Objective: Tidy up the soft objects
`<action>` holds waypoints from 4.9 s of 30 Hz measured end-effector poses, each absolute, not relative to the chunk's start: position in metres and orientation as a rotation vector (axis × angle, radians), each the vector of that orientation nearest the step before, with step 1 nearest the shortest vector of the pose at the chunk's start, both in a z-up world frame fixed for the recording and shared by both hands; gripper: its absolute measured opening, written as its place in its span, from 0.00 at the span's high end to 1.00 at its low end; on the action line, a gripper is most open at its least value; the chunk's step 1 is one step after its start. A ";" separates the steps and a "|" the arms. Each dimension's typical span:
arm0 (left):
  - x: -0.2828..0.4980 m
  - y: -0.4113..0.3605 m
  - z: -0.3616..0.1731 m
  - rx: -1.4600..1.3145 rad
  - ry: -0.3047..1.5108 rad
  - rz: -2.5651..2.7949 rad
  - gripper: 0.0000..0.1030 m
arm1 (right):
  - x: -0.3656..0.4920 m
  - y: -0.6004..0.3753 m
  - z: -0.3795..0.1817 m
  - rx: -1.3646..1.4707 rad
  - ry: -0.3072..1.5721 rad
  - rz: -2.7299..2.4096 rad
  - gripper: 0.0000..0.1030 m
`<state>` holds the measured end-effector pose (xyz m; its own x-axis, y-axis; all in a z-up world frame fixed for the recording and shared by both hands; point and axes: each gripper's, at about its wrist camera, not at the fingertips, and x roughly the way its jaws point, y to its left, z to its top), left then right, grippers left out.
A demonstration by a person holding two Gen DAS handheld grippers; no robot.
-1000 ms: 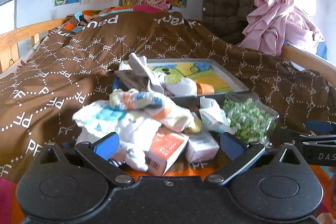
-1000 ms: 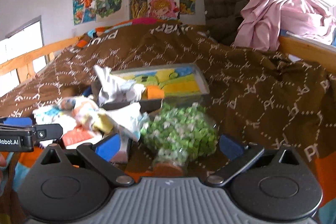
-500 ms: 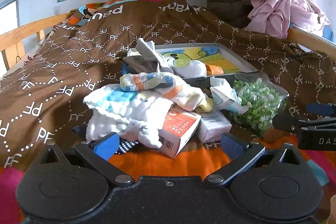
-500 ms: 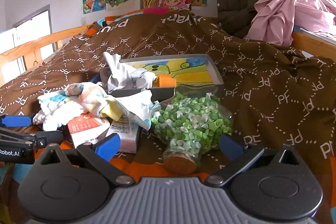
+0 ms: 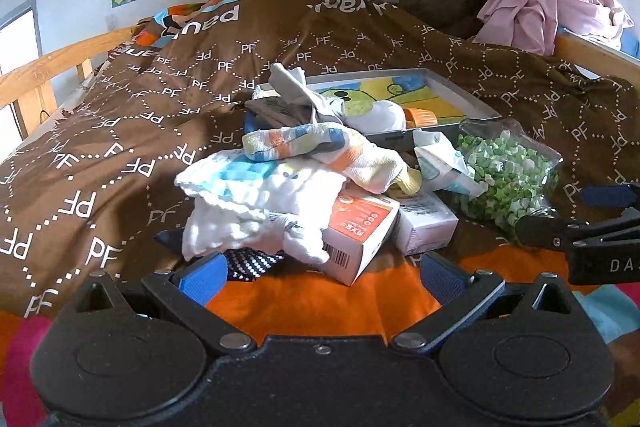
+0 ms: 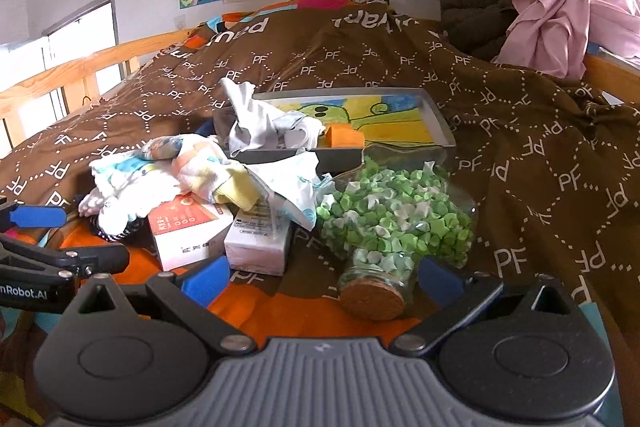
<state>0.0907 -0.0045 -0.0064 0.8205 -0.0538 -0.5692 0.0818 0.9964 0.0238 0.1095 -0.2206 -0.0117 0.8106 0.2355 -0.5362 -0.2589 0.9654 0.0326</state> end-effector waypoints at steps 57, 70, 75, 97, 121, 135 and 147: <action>0.180 0.115 -0.002 -0.121 0.613 -0.264 0.01 | 0.234 -0.107 0.002 -0.185 0.438 0.557 0.03; 0.211 0.128 -0.011 -0.180 0.659 -0.374 0.69 | 0.240 -0.098 -0.011 -0.199 0.501 0.669 0.72; 0.214 0.130 -0.002 -0.158 0.657 -0.394 0.89 | 0.236 -0.101 -0.010 -0.166 0.477 0.667 0.86; 0.271 0.099 0.107 -0.171 0.300 -0.477 0.93 | 0.291 -0.143 0.091 -0.029 0.305 0.587 0.87; 0.392 -0.014 0.009 -0.407 0.459 -0.536 0.93 | 0.376 -0.246 0.043 0.084 0.540 0.235 0.87; 0.390 -0.007 -0.016 -0.377 0.555 -0.458 0.85 | 0.372 -0.249 0.014 0.149 0.610 0.253 0.78; 0.368 -0.003 0.000 -0.340 0.525 -0.404 0.45 | 0.353 -0.249 0.024 0.162 0.568 0.256 0.57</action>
<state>0.3681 -0.0034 0.0001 0.7901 -0.4532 -0.4126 0.2829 0.8669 -0.4104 0.3527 -0.2486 0.0238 0.8123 0.2834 -0.5097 -0.1947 0.9556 0.2212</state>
